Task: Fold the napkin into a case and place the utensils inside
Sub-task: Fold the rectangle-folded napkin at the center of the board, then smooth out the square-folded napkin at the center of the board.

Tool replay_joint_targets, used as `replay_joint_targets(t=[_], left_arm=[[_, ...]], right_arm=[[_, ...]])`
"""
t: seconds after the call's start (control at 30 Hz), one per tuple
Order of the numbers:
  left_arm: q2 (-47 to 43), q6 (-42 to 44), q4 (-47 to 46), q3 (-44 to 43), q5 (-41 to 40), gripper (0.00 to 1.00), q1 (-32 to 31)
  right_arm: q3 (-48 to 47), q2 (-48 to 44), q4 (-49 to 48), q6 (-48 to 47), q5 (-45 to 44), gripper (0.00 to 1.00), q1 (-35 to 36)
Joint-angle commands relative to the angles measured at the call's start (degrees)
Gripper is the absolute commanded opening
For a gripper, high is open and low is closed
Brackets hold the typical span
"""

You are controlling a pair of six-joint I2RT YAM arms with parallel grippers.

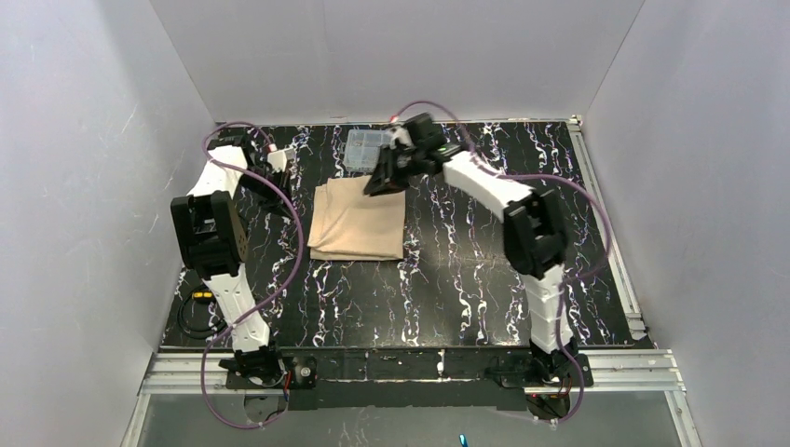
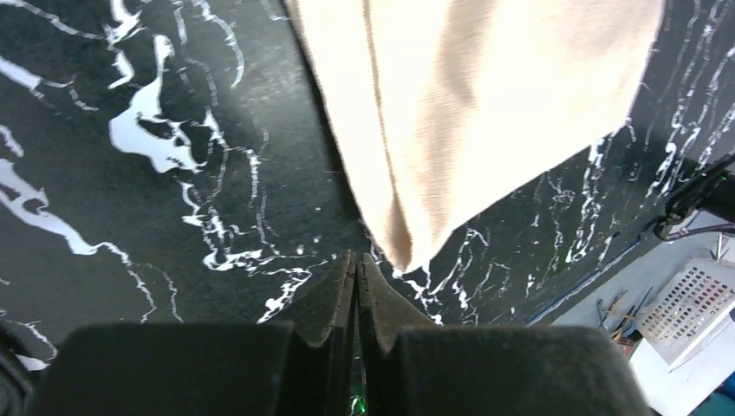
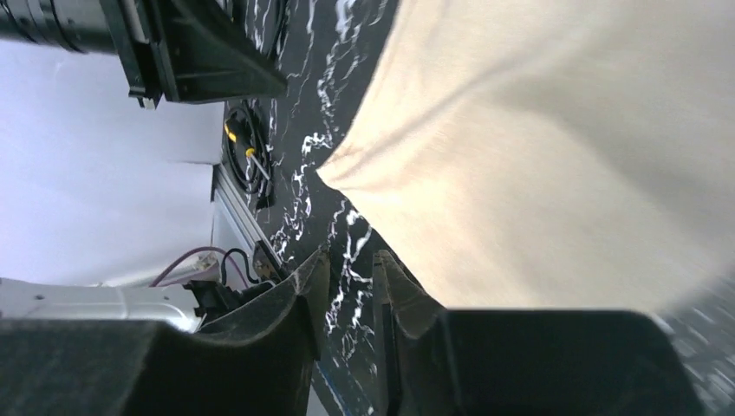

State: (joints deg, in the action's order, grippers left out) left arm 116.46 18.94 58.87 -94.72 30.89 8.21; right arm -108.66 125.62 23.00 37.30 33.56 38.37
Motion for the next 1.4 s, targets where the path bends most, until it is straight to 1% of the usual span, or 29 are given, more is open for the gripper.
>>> replay_joint_targets(t=[0.0, 0.1, 0.13, 0.27, 0.43, 0.6, 0.7, 0.77, 0.87, 0.93, 1.07, 1.17, 1.23, 1.37], left_arm=[[-4.7, -0.6, 4.1, -1.5, 4.6, 0.02, -3.5], [-5.1, -0.8, 4.1, -1.0, 5.0, 0.02, -7.3], [-5.1, -1.0, 4.0, -0.9, 5.0, 0.02, -9.8], [-4.4, -1.6, 2.1, 0.5, 5.1, 0.02, -15.5], [-2.7, -1.8, -0.8, 3.2, 3.7, 0.02, -19.8], [-1.5, -0.2, -4.2, 8.6, -1.6, 0.01, -20.7], [-1.8, 1.5, -7.1, 12.0, -7.0, 0.01, -20.7], [-1.7, 2.5, -8.2, 13.5, -9.5, 0.01, -20.7], [-2.1, 3.5, -9.8, 15.5, -12.0, 0.01, -20.7], [-2.1, 3.6, -10.6, 16.5, -12.8, 0.01, -20.7], [-2.3, 3.9, -11.7, 17.9, -13.8, 0.01, -20.7], [-2.5, 4.1, -12.1, 18.4, -14.4, 0.01, -20.7], [-2.7, 4.5, -12.2, 18.9, -14.9, 0.01, -20.7], [-4.0, 6.7, -12.6, 20.4, -16.8, 0.0, -20.7]], right_arm=[[12.7, -7.5, -8.9, 0.4, 6.9, 0.29, -4.8], [20.1, -8.1, -12.7, 1.1, 8.7, 0.2, -5.0], [22.0, -7.9, -13.3, 1.2, 9.0, 0.18, -5.0], [29.7, -7.1, -19.5, 3.4, 8.5, 0.13, -4.8], [33.4, -4.2, -20.6, 2.9, 7.1, 0.09, -4.5], [34.7, -4.0, -20.2, 2.3, 6.7, 0.08, -4.3], [33.1, -4.4, -15.6, -0.2, 6.7, 0.09, -4.4], [31.7, -4.6, -13.0, -1.7, 6.7, 0.11, -4.4], [29.6, -5.3, -10.9, -2.5, 7.1, 0.18, -4.4], [28.0, -5.9, -11.5, -1.2, 7.4, 0.2, -4.4], [27.8, -6.2, -18.1, 4.4, 9.0, 0.2, -3.2], [27.7, -4.1, -18.9, 4.8, 8.9, 0.18, -1.3], [30.7, -2.9, -19.8, 4.9, 8.0, 0.15, -0.8], [36.3, -3.5, -19.4, 3.8, 6.2, 0.14, -1.0]])
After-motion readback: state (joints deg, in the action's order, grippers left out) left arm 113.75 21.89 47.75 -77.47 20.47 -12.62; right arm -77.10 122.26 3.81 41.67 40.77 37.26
